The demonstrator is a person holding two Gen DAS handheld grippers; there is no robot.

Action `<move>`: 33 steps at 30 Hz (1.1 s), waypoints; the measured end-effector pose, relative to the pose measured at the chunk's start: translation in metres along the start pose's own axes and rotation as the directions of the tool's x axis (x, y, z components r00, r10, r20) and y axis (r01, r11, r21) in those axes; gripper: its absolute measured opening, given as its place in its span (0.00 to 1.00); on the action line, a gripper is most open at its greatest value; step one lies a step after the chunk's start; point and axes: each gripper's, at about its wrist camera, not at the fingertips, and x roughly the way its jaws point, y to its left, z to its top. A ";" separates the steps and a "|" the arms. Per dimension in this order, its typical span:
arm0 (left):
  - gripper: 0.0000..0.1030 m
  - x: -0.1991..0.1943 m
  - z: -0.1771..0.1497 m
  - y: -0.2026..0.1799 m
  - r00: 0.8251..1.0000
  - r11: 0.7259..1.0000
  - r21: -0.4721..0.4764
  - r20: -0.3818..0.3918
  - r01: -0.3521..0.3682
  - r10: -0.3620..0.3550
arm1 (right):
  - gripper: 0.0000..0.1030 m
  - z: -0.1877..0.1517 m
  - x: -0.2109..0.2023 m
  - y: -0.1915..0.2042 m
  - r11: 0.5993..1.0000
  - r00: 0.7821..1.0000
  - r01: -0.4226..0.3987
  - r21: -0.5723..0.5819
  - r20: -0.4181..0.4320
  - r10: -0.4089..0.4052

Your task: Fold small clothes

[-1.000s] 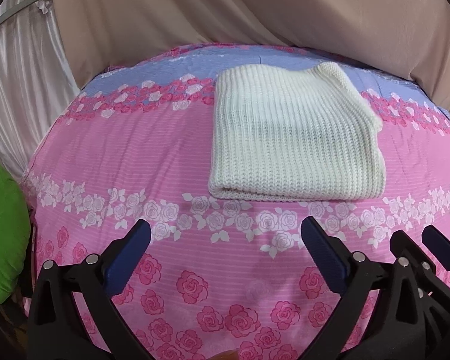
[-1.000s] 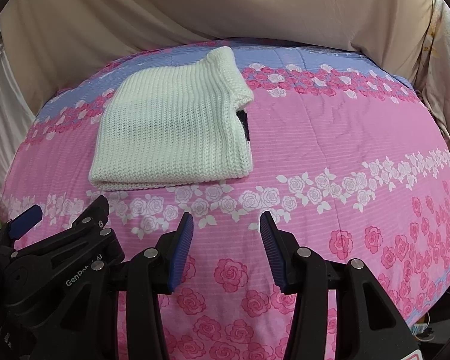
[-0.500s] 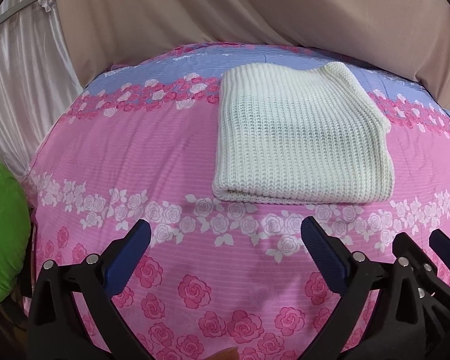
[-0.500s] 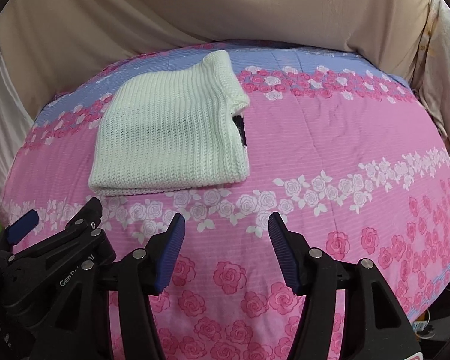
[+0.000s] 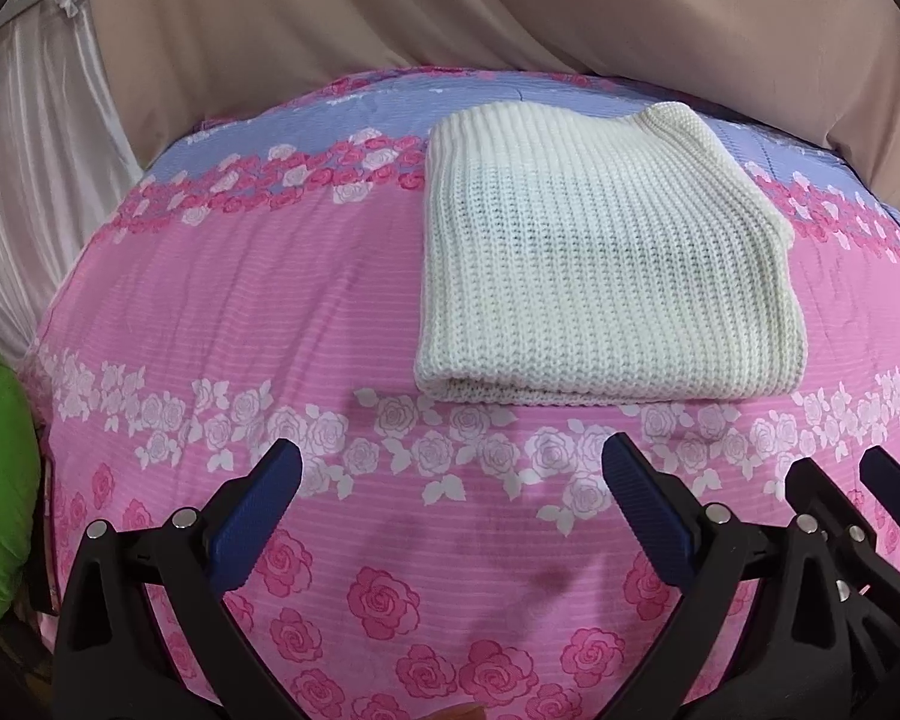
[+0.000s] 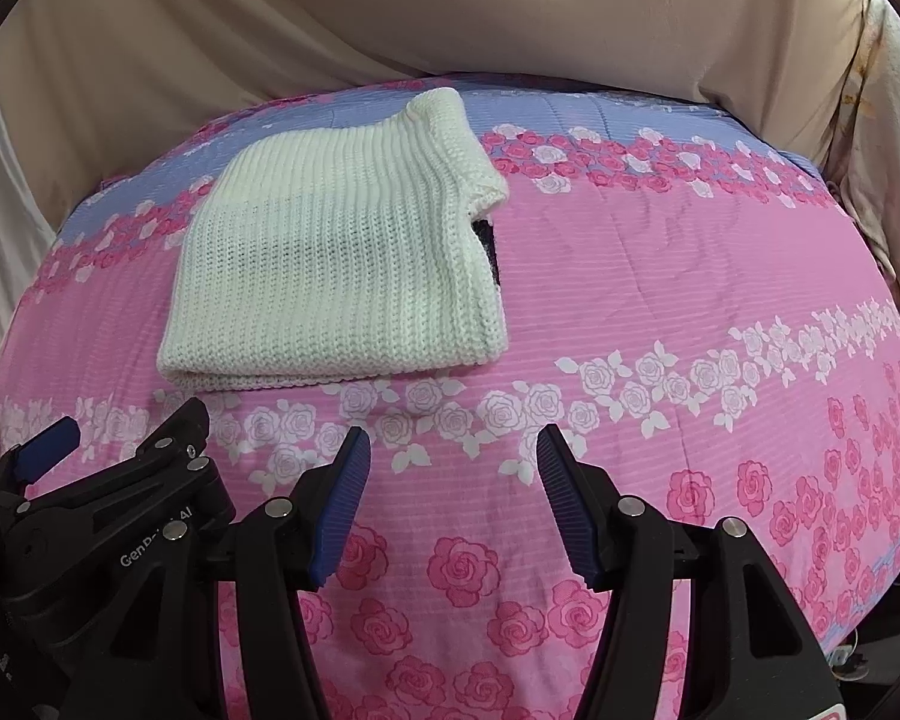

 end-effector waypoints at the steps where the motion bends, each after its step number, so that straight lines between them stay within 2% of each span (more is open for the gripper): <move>1: 0.95 -0.001 0.000 -0.001 1.000 1.000 0.009 0.008 -0.009 0.009 | 0.56 0.000 0.000 0.001 1.000 1.000 0.001 -0.003 0.003 -0.001; 16: 0.95 0.008 0.005 -0.004 1.000 1.000 0.008 -0.025 -0.012 0.012 | 0.56 0.002 0.006 -0.001 1.000 1.000 0.008 0.008 -0.002 -0.008; 33: 0.92 0.008 0.007 -0.013 1.000 0.999 0.041 -0.015 -0.021 0.021 | 0.55 0.002 0.009 -0.005 1.000 1.000 0.018 0.020 -0.013 -0.017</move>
